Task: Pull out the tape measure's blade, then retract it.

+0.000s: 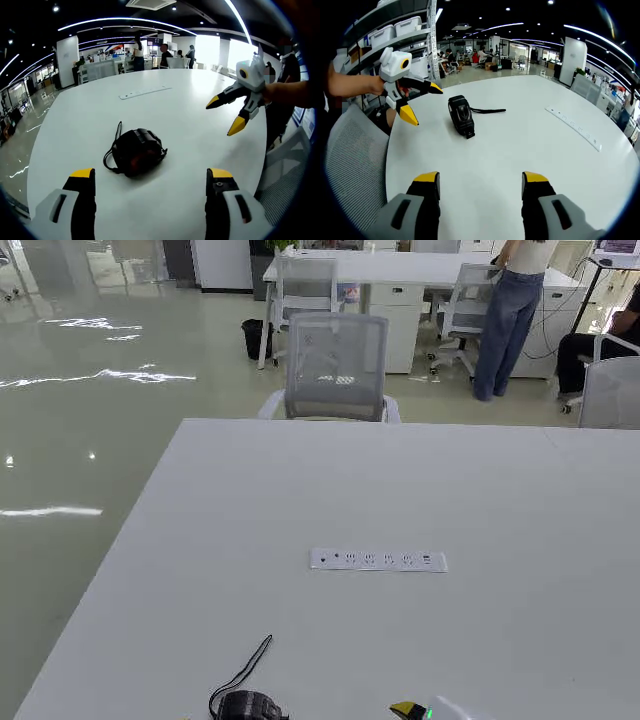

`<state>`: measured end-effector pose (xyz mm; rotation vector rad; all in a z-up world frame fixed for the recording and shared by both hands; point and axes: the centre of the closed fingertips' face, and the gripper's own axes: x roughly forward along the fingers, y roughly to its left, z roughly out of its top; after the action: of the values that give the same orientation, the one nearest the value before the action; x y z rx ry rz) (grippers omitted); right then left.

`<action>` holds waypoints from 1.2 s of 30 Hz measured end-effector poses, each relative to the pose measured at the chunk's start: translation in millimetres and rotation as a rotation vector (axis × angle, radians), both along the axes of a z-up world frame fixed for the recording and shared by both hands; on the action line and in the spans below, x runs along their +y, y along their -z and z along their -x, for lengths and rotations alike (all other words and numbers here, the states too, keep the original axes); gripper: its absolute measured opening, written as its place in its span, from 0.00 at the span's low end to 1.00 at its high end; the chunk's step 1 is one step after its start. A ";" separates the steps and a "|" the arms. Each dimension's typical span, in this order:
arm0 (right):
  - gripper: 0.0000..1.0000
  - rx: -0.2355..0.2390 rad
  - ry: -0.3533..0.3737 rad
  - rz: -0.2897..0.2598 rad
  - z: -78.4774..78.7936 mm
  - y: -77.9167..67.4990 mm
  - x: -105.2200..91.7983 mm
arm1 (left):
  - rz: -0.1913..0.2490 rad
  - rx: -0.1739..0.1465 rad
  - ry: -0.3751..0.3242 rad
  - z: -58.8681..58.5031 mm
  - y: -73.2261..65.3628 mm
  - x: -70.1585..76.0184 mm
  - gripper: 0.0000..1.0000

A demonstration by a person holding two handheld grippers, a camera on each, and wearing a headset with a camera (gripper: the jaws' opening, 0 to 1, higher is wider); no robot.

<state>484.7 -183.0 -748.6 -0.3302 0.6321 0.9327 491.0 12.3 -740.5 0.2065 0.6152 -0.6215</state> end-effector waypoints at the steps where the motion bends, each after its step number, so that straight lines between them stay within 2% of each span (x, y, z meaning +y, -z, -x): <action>1: 0.67 0.001 0.002 0.001 3.5 -1.4 -1.8 | 0.007 0.002 0.004 0.6 -2.7 -0.2 0.91; 8: 0.73 0.005 0.033 0.004 16.1 -5.2 -19.3 | 0.000 0.003 0.044 6.0 -9.0 4.5 0.95; 15: 0.81 -0.001 0.078 -0.041 24.5 -12.7 -40.6 | 0.015 -0.023 0.093 12.9 -18.0 6.5 0.98; 21: 0.89 -0.016 0.103 -0.055 33.6 -19.0 -56.5 | 0.028 -0.027 0.112 16.9 -22.9 7.2 0.99; 27: 0.95 -0.010 0.105 -0.062 41.2 -21.6 -65.2 | 0.040 -0.057 0.156 19.9 -34.0 4.5 0.99; 36: 0.97 0.003 0.113 -0.061 49.1 -24.9 -73.1 | 0.038 -0.048 0.172 20.6 -36.9 8.4 0.99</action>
<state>435.6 -256.1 -723.6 -0.2363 0.6181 0.8423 470.4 20.7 -703.6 0.2397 0.5428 -0.7914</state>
